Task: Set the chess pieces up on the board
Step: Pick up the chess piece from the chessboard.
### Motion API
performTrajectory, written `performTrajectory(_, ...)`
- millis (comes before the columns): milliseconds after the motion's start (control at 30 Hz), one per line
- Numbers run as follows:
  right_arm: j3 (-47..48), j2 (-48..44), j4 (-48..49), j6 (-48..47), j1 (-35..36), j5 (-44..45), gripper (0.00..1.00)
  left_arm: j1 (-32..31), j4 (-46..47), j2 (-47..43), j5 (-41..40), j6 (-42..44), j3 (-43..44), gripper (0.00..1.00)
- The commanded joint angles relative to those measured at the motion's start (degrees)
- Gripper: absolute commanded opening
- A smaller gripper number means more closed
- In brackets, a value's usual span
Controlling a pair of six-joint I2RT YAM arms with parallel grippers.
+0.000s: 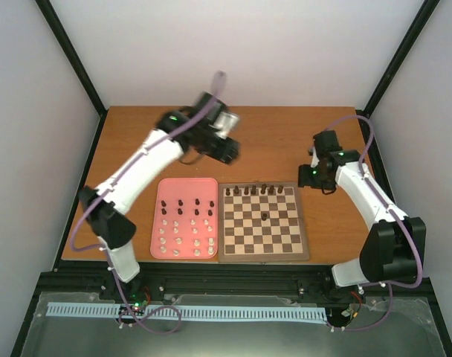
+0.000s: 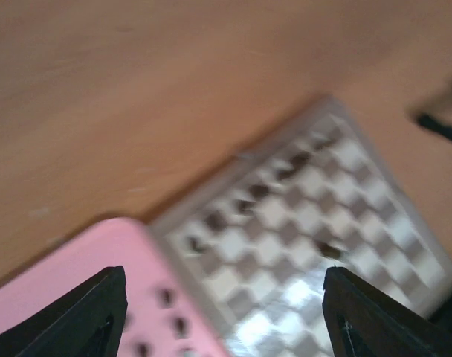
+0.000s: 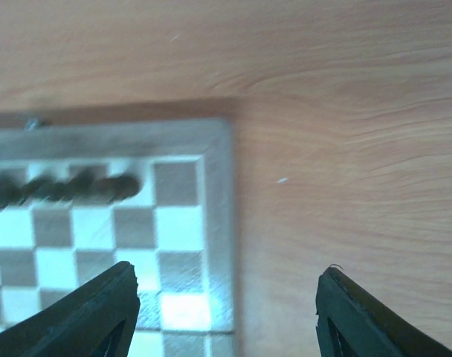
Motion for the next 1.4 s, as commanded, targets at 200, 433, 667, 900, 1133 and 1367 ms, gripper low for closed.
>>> performTrajectory(200,3.0,0.7,-10.3,1.8,19.6,0.0,0.64,34.3,4.3,-7.7,4.2,-5.7,-19.4,0.81)
performTrajectory(433,2.8,6.0,-9.1,0.4,26.5,-3.8,0.63,41.5,5.7,-6.2,5.3,-5.1,-23.1,0.81)
performTrajectory(667,2.9,11.7,-6.8,-0.3,29.7,-6.7,0.61,41.6,5.8,-4.0,6.5,-5.0,-22.3,0.81)
performTrajectory(900,2.2,14.7,-5.6,0.1,30.8,-7.7,0.58,41.5,5.5,-3.1,6.2,-4.8,-22.2,0.81)
performTrajectory(1133,1.9,15.4,-5.8,1.2,30.8,-4.9,0.45,41.5,5.4,-2.8,5.9,-4.6,-22.0,0.81)
performTrajectory(1367,1.6,15.6,-6.4,1.1,30.8,-5.2,0.38,41.5,5.4,-1.8,5.8,-4.6,-21.9,0.81)
